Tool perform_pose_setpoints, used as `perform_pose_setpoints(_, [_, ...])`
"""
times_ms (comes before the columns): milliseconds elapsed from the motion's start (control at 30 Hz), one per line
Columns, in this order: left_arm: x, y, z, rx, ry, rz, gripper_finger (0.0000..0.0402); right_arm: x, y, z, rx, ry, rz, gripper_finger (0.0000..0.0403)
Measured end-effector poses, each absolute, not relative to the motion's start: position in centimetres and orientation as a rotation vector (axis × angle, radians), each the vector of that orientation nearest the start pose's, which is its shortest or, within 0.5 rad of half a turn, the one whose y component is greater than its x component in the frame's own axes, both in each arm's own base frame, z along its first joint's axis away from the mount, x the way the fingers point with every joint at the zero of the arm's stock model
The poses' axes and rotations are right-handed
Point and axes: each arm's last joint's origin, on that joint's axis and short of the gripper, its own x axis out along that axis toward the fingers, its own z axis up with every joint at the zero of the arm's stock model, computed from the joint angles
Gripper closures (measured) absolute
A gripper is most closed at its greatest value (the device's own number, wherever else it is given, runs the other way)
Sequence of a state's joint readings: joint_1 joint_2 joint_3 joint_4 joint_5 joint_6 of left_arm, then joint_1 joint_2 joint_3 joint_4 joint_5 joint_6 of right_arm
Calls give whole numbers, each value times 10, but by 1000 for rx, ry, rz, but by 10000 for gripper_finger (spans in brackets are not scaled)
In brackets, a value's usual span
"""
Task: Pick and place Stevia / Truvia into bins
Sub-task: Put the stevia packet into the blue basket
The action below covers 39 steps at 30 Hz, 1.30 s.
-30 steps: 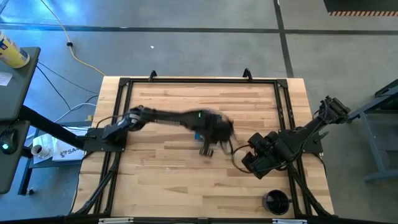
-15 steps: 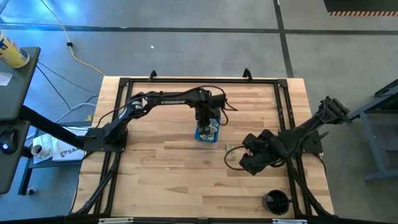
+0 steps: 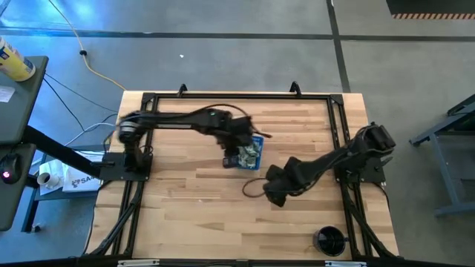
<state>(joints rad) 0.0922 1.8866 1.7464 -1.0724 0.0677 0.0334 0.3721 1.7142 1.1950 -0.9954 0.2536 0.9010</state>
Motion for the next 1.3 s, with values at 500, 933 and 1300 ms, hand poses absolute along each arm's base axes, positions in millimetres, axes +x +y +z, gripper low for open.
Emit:
perform_pose_setpoints(500, [289,18,271,-379,1028,151,291,289,62,162,716,1306,-606,105])
perform_pose_setpoints(933, [287,15,275,-378,1003,166,291,268,58,126,779,1239,-725,211])
perform_pose_setpoints(1300, [287,15,275,-326,1012,152,291,272,34,134,744,1225,-663,394])
